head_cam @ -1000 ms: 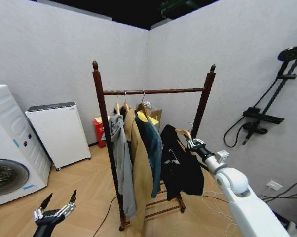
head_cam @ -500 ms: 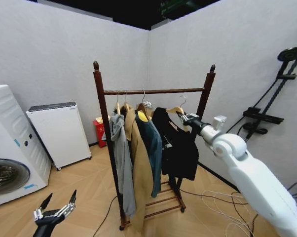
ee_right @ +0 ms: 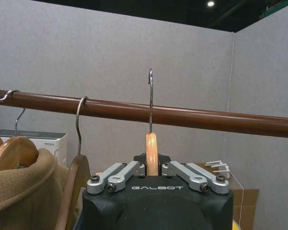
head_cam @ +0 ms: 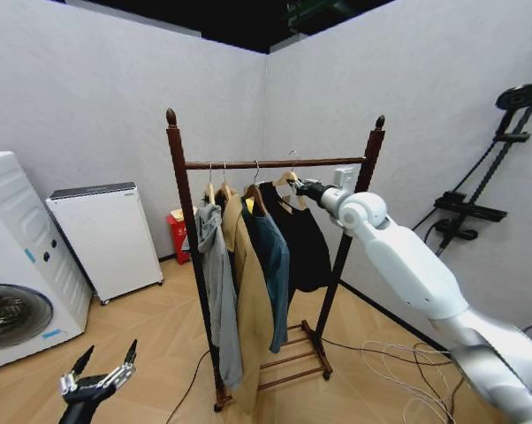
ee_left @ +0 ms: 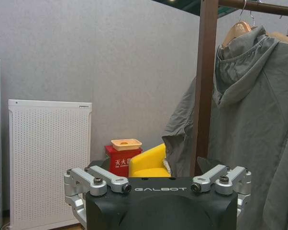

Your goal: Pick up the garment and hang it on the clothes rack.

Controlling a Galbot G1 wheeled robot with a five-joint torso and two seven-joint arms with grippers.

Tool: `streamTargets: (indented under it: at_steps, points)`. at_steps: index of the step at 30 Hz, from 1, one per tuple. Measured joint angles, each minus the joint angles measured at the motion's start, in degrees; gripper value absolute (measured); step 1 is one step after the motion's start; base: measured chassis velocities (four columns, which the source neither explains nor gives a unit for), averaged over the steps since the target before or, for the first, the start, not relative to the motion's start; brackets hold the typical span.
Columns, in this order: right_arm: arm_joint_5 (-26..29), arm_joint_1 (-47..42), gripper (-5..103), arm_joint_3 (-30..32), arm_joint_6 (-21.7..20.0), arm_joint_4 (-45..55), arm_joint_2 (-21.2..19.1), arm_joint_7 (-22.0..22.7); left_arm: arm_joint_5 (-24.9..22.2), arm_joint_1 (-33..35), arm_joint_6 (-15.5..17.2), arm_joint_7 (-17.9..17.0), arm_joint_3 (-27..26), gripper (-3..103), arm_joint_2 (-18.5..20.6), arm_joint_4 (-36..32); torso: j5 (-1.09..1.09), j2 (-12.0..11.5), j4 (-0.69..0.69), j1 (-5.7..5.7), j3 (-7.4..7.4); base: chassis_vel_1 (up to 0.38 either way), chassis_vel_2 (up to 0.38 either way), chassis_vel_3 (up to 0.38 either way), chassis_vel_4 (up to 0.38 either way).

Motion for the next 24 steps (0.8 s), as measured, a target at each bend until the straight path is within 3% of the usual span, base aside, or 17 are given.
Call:
streamTargets:
  at_steps: [24]
  points:
    - [-4.4, 0.2, 10, -0.7, 1.7, -9.0, 6.3, -2.2, 0.0, 0.0, 0.0, 0.0, 0.0, 100, 0.0, 0.0, 0.01, 0.0, 0.0, -0.01, -0.01, 0.0, 0.0, 0.0, 0.0]
